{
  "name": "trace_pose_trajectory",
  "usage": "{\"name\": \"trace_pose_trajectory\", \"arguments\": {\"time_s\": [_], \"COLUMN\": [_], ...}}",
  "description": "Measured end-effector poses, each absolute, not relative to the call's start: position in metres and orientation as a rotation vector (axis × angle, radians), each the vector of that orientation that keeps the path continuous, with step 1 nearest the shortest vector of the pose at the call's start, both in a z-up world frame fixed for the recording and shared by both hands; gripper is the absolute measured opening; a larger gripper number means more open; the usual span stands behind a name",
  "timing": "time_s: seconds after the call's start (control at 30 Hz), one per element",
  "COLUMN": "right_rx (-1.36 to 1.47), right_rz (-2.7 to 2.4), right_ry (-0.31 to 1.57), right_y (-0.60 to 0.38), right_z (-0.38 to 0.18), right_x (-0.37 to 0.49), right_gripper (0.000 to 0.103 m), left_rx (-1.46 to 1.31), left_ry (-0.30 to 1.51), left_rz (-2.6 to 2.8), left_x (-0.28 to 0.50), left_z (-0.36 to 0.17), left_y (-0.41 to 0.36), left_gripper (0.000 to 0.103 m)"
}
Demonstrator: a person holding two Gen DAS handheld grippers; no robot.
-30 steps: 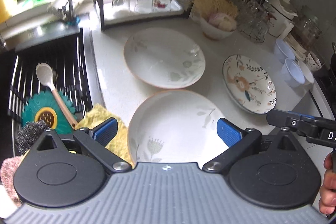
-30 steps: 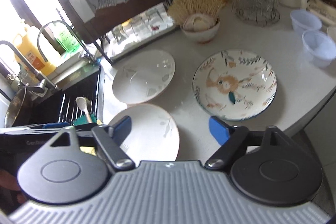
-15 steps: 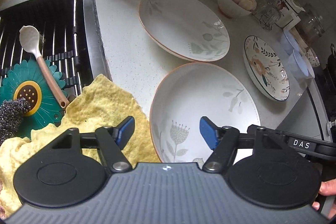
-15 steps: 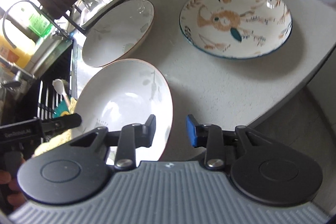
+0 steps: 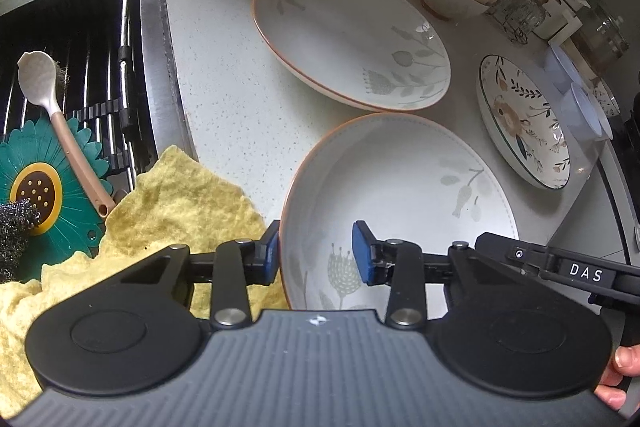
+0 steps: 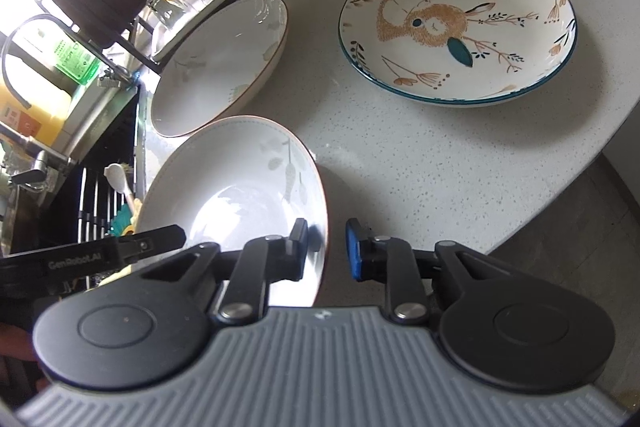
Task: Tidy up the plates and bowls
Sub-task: 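Close both grippers on the rim of the white plate, then carry the white plate with both grippers and lower it onto the floral plate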
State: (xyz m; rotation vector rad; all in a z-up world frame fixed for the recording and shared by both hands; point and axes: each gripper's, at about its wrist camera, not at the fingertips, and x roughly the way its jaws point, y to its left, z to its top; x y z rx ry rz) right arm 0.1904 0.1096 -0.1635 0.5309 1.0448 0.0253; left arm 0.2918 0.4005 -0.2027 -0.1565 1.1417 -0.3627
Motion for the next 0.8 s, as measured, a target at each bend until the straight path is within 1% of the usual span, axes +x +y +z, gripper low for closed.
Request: {"name": "trace_pose_trajectory", "arguments": {"time_s": [0.07,0.13,0.2,0.37,0.63,0.8], "right_rx": [0.531,0.539,0.535,0.520,0.511,0.514], "right_rz": [0.035,0.044,0.048,0.072,0.080,0.084], "right_ry": [1.041,1.036,1.029,1.032,1.004,0.975], "right_y": [0.110,0.111,0.113,0.113,0.107,0.101], "right_z": [-0.164,-0.165,-0.166,-0.166,-0.149,-0.133], "right_x": [0.193,0.195,0.196,0.199,0.201,0.200], "right_gripper": [0.021,0.019,0.018,0.018,0.018,0.018], "left_rx": [-0.157,-0.166,-0.167,-0.163,-0.148,-0.159], "left_ry": [1.139,1.137,1.137,1.155,1.136,1.101], "left_rz": [-0.342,-0.334,-0.330,-0.323,-0.353,-0.383], "left_x": [0.294,0.296,0.298,0.299,0.295,0.294], "left_z": [-0.203,-0.203,-0.203,-0.202,-0.187,-0.169], "left_y": [0.401,0.402,0.403,0.405,0.404,0.403], "left_gripper": [0.039,0.037,0.032,0.028,0.028,0.028]}}
